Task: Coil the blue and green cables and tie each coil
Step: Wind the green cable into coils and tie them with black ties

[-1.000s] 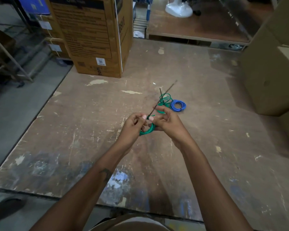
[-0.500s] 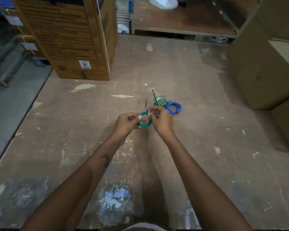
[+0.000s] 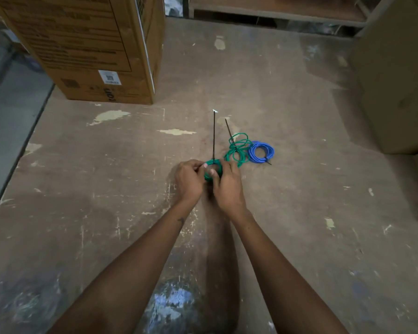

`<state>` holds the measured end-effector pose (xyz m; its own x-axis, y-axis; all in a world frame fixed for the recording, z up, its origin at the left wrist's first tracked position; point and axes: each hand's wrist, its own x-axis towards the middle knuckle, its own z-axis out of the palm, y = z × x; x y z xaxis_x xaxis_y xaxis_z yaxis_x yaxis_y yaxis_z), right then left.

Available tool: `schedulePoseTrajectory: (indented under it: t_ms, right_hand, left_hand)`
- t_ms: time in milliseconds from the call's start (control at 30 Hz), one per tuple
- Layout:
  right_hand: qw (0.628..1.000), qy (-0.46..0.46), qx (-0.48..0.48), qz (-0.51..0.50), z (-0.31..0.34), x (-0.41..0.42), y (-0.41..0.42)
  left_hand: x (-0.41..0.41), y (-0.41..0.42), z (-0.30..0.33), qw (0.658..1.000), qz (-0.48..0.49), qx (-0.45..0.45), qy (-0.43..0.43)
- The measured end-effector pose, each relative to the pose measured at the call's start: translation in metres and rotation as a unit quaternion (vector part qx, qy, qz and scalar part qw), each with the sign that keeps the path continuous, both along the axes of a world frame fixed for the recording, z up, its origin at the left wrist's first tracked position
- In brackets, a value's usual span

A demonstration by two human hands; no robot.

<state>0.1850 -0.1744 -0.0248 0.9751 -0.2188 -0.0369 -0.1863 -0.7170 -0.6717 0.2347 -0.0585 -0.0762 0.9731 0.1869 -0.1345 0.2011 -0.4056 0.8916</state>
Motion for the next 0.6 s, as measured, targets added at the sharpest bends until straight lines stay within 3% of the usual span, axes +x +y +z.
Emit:
schedulePoseTrajectory:
  t_ms: [133,367,500,600]
  right_hand:
    - [1.000,-0.006,0.002,0.016,-0.006,-0.008,0.001]
    - [1.000,0.003,0.004,0.026,-0.005,-0.020,0.002]
    - [0.994,-0.043,-0.088,0.052,0.000,-0.024,0.001]
    - [0.995,-0.011,-0.065,0.077,0.005,-0.030,-0.004]
  left_hand:
    - [-0.002,-0.002,0.029,0.999,0.010,-0.043,0.022]
    - [-0.033,-0.001,0.035,0.999,-0.017,-0.048,-0.011]
    - [-0.049,-0.003,0.038,0.995,-0.056,-0.057,-0.061]
    - [-0.047,-0.003,0.042,0.993,-0.059,-0.080,-0.058]
